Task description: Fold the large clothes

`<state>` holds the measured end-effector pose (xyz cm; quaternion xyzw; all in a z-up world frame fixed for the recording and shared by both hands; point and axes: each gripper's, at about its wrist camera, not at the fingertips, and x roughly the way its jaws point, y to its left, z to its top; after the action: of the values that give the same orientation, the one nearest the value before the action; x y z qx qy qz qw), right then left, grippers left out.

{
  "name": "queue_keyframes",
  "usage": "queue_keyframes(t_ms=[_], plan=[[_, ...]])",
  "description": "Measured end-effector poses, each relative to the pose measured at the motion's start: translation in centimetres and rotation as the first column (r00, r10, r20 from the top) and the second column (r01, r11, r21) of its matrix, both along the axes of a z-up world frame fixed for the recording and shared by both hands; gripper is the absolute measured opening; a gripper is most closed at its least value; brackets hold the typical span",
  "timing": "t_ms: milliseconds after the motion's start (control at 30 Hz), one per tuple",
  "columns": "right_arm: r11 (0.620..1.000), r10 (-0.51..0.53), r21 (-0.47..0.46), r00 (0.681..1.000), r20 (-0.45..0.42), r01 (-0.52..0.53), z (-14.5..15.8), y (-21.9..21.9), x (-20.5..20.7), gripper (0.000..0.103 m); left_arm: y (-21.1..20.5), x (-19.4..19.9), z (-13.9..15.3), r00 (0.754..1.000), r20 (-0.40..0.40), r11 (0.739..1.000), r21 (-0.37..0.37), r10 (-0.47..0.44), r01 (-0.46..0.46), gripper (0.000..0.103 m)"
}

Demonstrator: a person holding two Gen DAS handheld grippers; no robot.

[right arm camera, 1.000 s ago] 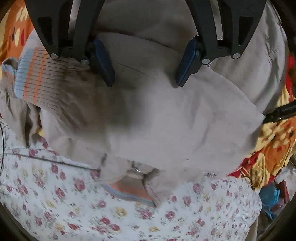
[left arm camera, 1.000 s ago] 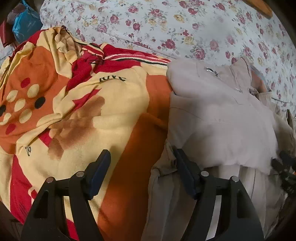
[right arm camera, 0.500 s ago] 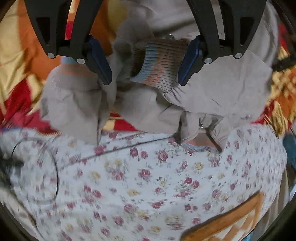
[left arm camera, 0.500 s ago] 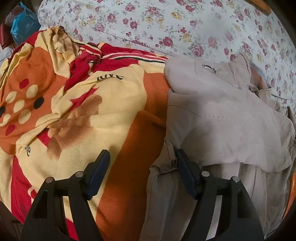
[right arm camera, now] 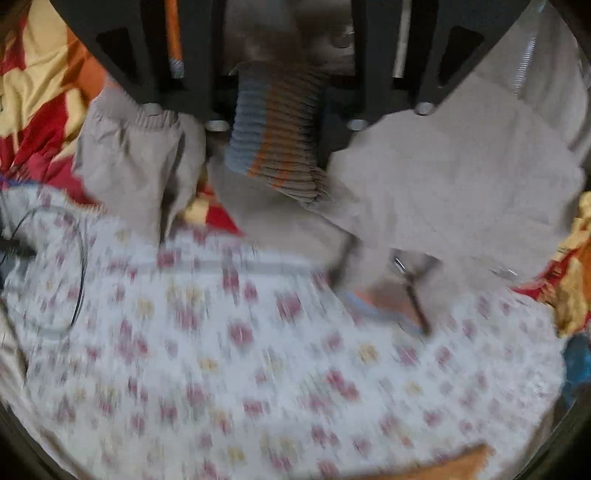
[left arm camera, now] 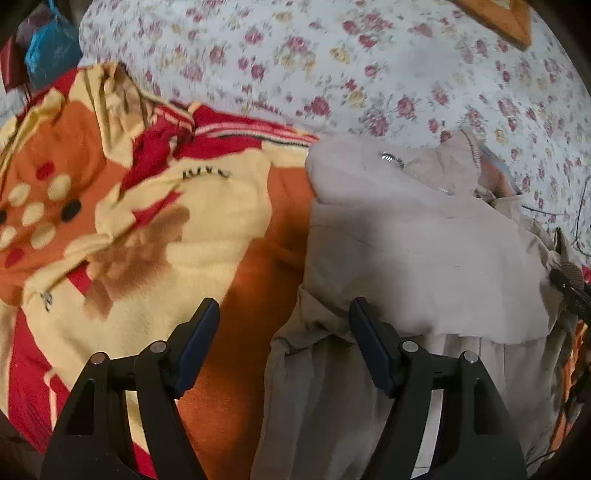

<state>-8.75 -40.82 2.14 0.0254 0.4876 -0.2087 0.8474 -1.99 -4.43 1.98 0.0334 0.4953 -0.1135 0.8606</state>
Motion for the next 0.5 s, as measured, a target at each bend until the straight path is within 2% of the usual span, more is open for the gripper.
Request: queue_keyframes(t_ms=[100,133,200,300,400,433,467,500], plan=[[0.997,-0.059,0.059,0.993,0.1,0.053,2.1,-1.1,-2.0,0.055,0.3,-0.5,1.1,0.999,0.04,0.999,-0.043,0.001,0.001,0.072],[0.996,-0.074,0.051,0.988,0.134,0.068,3.0,-1.1,-2.8,0.059,0.5,-0.5,1.4,0.999,0.053,0.998,-0.058,0.005,-0.002,0.072],[0.997,-0.081,0.01,0.977,0.197,0.081,4.9,-0.5,-4.3,0.059,0.6,-0.5,1.9,0.997,0.075,0.997,-0.081,0.013,-0.007,0.072],[0.998,-0.061,-0.002,0.966,0.251,0.063,6.6,0.3,-5.3,0.059,0.2,-0.3,1.6,0.997,0.073,0.997,-0.072,0.003,0.002,0.072],[0.998,-0.003,0.057,0.974,0.226,-0.01,5.8,0.9,-4.1,0.052,-0.5,0.0,0.7,0.999,0.052,0.999,-0.05,-0.006,0.008,0.072],[0.997,0.024,0.07,0.98,0.2,-0.039,5.1,1.5,-3.6,0.041,-0.8,0.1,0.4,0.999,0.043,0.999,-0.04,-0.014,0.015,0.072],[0.996,0.049,0.065,0.985,0.165,-0.061,3.8,2.0,-3.0,0.035,-1.2,0.1,0.0,0.999,0.031,0.999,-0.024,-0.022,0.023,0.072],[0.997,0.054,0.041,0.989,0.137,-0.06,2.6,2.1,-2.4,0.035,-1.5,0.2,-0.4,0.999,0.02,1.0,-0.006,-0.03,0.03,0.072]])
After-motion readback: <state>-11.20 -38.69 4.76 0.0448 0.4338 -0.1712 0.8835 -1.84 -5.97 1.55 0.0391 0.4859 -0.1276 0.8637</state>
